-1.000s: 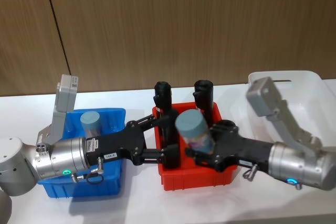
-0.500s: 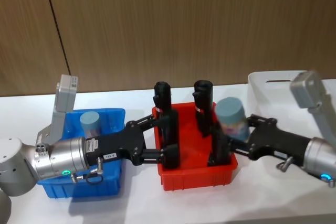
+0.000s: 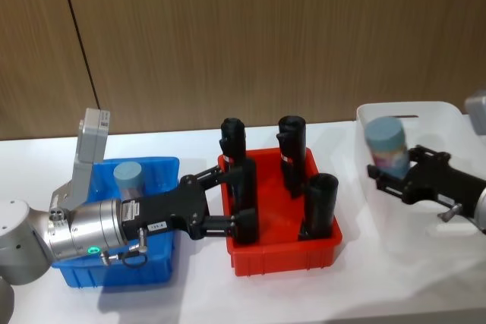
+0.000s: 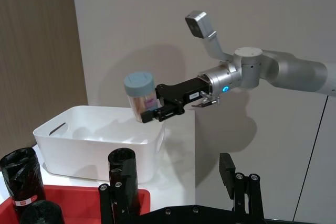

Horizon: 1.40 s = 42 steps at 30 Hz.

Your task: Pick the cotton swabs from the blue box and place them into the white box.

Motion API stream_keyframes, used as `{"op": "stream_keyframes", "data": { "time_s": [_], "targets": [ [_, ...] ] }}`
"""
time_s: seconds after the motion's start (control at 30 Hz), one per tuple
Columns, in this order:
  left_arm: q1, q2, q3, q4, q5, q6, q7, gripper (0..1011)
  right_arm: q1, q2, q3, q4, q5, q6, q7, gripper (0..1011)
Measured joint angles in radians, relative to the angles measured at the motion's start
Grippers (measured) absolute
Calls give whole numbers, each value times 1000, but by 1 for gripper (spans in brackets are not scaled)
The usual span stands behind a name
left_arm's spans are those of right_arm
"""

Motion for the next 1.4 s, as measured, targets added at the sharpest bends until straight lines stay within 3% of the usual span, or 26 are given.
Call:
{"op": "stream_keyframes", "data": {
  "time_s": [0.33, 0.63, 0.83, 1.07, 1.4],
  "targets": [
    [0, 0, 0, 0, 0, 0, 0, 1004, 67, -18, 8, 135, -19, -11, -79, 649],
    [0, 0, 0, 0, 0, 0, 0, 1004, 176, -62, -4, 351, -51, -39, -131, 654],
    [0, 0, 0, 0, 0, 0, 0, 1004, 228, -83, -10, 454, -62, -57, -150, 814],
    [0, 0, 0, 0, 0, 0, 0, 1004, 250, -93, -11, 499, -64, -72, -162, 1001],
    [15, 2, 4, -23, 14, 1, 50, 1004, 227, -98, -12, 468, -64, -79, -174, 1001]
  ]
}}
